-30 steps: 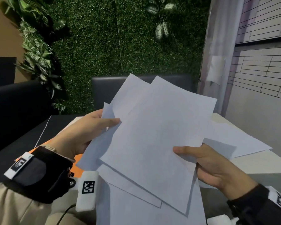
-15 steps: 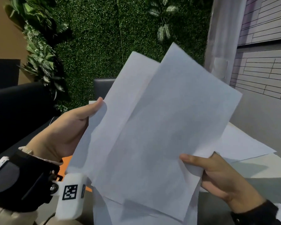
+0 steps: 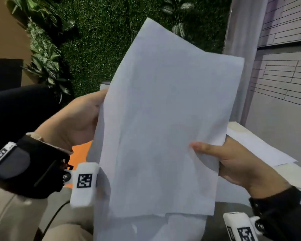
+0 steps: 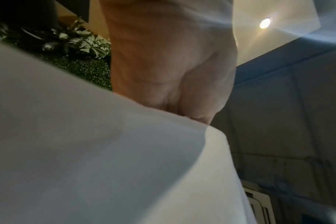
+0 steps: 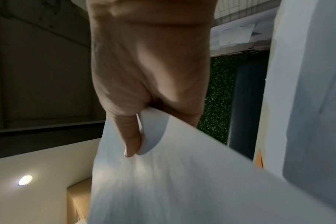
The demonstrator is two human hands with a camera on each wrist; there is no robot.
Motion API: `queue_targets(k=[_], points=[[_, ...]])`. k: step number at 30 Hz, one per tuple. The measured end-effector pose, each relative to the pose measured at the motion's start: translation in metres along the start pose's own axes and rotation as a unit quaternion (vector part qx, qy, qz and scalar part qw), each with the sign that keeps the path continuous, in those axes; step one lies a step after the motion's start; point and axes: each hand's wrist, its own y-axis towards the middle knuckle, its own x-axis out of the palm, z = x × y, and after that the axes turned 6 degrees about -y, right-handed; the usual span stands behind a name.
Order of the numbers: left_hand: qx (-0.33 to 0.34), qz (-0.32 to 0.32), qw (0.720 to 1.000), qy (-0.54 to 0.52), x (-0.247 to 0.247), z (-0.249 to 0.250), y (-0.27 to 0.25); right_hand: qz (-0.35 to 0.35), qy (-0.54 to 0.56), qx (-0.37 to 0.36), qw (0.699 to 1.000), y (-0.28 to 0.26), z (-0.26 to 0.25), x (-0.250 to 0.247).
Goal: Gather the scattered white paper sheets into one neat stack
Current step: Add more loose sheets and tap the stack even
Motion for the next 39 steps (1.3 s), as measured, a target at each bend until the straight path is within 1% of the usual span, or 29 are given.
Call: queue_targets(k=[3,7,9,11,13,15,17,18,19,20,21,23,25,26,28,29,33,34,35,37,38,39], points=[[0.030,0.016,0.999,0.021,0.003,0.008,0.002,0.000,-0.028,-0.006,1.000,0.005,-0.009,-0.003],[0.064,0.049,0.997,0.003,0.017,0.017,0.010,0.005,-0.028,0.006,1.000,0.009,-0.012,0.001],[0.070,0.061,0.996,-0.010,0.023,0.022,0.012,0.016,-0.010,0.005,1.000,0.010,-0.009,0.004],[0.062,0.063,0.996,-0.023,0.026,0.026,0.014,0.025,0.001,0.002,1.000,0.011,-0.002,0.006],[0.058,0.048,0.997,-0.011,0.027,0.026,0.015,0.037,0.009,-0.009,0.999,0.011,0.003,0.008],[0.068,0.026,0.997,-0.003,0.025,0.024,0.013,0.050,0.018,-0.028,0.998,0.011,0.006,0.009],[0.084,0.003,0.996,-0.023,0.014,0.016,0.006,0.057,0.021,-0.041,0.997,0.011,0.005,0.008],[0.090,-0.020,0.995,-0.035,0.006,0.008,0.002,0.059,0.023,-0.042,0.997,0.011,0.005,0.006],[0.081,-0.051,0.994,-0.044,-0.003,-0.002,-0.004,0.059,0.025,-0.042,0.997,0.012,0.004,0.003],[0.057,-0.081,0.994,-0.053,-0.011,-0.013,-0.010,0.060,0.026,-0.041,0.997,0.013,0.003,0.000],[0.028,-0.095,0.994,-0.054,-0.017,-0.024,-0.016,0.060,0.025,-0.039,0.997,0.014,0.001,-0.003],[-0.004,-0.079,0.997,-0.007,-0.027,-0.045,-0.017,0.057,0.023,-0.034,0.998,0.016,-0.001,-0.007],[-0.016,-0.060,0.997,0.053,-0.025,-0.049,-0.013,0.060,0.011,-0.026,0.998,0.018,-0.004,-0.008],[-0.018,-0.045,0.997,0.060,-0.022,-0.046,-0.011,0.063,0.004,-0.021,0.998,0.020,-0.006,-0.008],[-0.020,-0.020,0.998,0.050,-0.021,-0.042,-0.006,0.069,-0.010,-0.010,0.998,0.023,-0.010,-0.006],[-0.023,-0.023,0.999,0.035,-0.021,-0.039,-0.004,0.068,-0.015,-0.004,0.998,0.025,-0.012,-0.006],[-0.050,-0.069,0.995,-0.058,-0.020,-0.029,-0.007,0.065,-0.035,0.001,0.997,0.035,-0.020,-0.005],[-0.037,-0.067,0.996,-0.053,-0.017,-0.028,-0.006,0.067,-0.039,0.000,0.997,0.038,-0.022,-0.005],[-0.010,-0.051,0.998,-0.027,-0.015,-0.030,-0.004,0.068,-0.041,-0.003,0.997,0.039,-0.024,-0.005],[0.066,0.021,0.997,0.042,-0.008,-0.031,0.003,0.065,-0.046,-0.011,0.997,0.041,-0.030,-0.006],[0.093,0.053,0.993,0.058,-0.004,-0.031,0.004,0.060,-0.050,-0.015,0.997,0.041,-0.032,-0.006],[0.113,0.066,0.989,0.063,-0.002,-0.030,0.005,0.053,-0.053,-0.020,0.997,0.041,-0.035,-0.006]])
